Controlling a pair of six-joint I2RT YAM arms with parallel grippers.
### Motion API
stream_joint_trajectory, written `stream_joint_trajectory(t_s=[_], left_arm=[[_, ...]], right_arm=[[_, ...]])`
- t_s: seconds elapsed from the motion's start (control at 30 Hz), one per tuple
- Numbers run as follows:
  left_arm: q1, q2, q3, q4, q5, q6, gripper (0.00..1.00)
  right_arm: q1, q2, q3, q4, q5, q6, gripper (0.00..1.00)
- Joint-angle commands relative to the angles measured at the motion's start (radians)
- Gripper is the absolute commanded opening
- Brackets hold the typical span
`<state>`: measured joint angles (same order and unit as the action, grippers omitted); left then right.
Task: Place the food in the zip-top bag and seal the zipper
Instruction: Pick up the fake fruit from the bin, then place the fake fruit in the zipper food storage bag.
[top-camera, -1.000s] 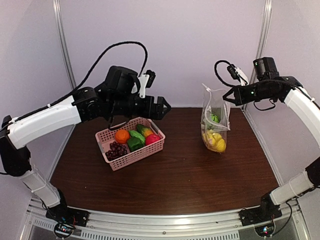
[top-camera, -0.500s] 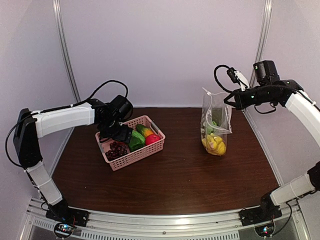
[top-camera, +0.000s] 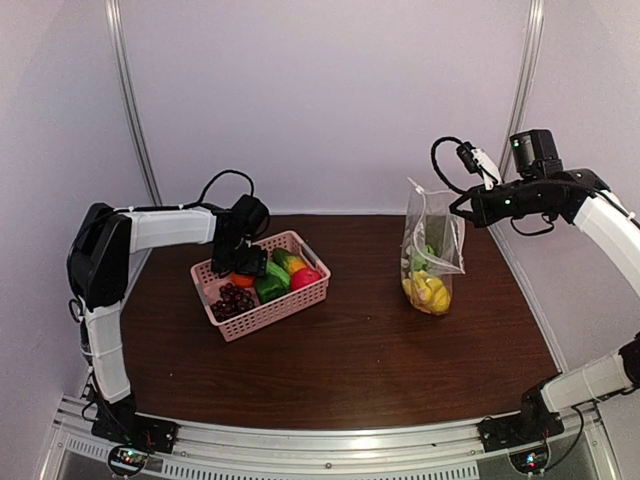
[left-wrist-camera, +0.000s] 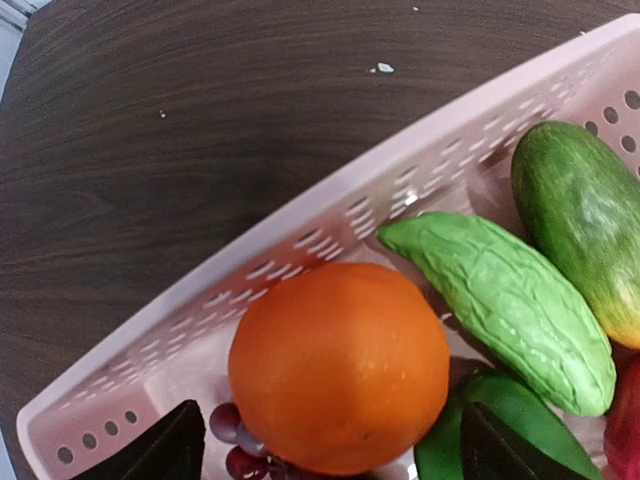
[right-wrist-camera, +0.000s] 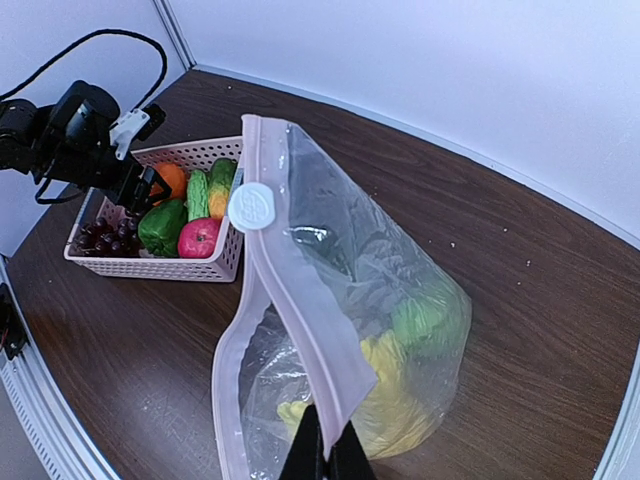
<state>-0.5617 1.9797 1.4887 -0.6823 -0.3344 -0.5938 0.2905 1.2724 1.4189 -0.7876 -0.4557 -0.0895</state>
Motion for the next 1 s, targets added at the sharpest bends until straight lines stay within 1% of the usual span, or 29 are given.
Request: stream_joint_trajectory(t_s=[0.0, 0.1, 0.2, 0.27, 0.4, 0.47, 0.57, 0.6, 0.67, 0.73, 0.8, 0.87, 0.93, 0.97], left_arm=[[0.016, 0.074, 0.053, 0.079, 0.023, 0.022, 0.86], [0.02, 0.09, 0.066, 0.085, 0.014, 0.022, 0.78], [0.018, 0.062, 0.064, 0.067, 0.023, 0.017, 0.63], [0.011, 0.018, 0.065, 0.03, 0.031, 0.012, 0.57], [-0.049, -0.119, 0.087, -0.06, -0.015, 0.012, 0.56], [-0.095, -0.187, 0.132, -0.116, -0.046, 0.015, 0.56], [-0.174, -0.218, 0.238, -0.15, -0.047, 0.033, 0.56], [-0.199, -0.217, 0.274, -0.142, -0.02, 0.044, 0.56], [-0.251, -0.219, 0.322, -0.07, 0.088, 0.066, 0.56], [-0.296, -0.228, 0.318, 0.091, 0.253, 0.082, 0.56], [-0.332, -0.234, 0.269, 0.31, 0.446, 0.075, 0.55], [-0.353, -0.22, 0.218, 0.526, 0.629, 0.025, 0.53], [-0.375, -0.171, 0.241, 0.654, 0.751, -0.026, 0.53], [-0.385, -0.136, 0.276, 0.671, 0.782, -0.043, 0.53]], right_arm=[[0.005, -0.026, -0.026, 0.026, -0.007, 0.017, 0.0], [0.006, -0.028, -0.032, 0.027, -0.009, 0.017, 0.0], [0.006, -0.033, -0.042, 0.026, -0.008, 0.016, 0.0], [0.006, -0.036, -0.049, 0.025, -0.002, 0.013, 0.0], [0.007, -0.032, -0.047, 0.02, 0.01, 0.004, 0.0], [0.007, -0.03, -0.044, 0.019, 0.009, 0.005, 0.0], [0.011, -0.019, -0.035, 0.018, 0.004, 0.008, 0.0], [0.012, -0.016, -0.031, 0.018, 0.004, 0.009, 0.0], [0.016, -0.01, -0.023, 0.015, 0.003, 0.013, 0.0], [0.02, -0.004, -0.016, 0.013, 0.001, 0.018, 0.0], [0.025, -0.001, -0.009, 0.013, -0.001, 0.026, 0.0], [0.027, 0.001, 0.003, 0.011, -0.003, 0.032, 0.0], [0.028, 0.002, 0.015, 0.006, -0.006, 0.037, 0.0], [0.029, 0.004, 0.021, 0.006, -0.006, 0.038, 0.0]])
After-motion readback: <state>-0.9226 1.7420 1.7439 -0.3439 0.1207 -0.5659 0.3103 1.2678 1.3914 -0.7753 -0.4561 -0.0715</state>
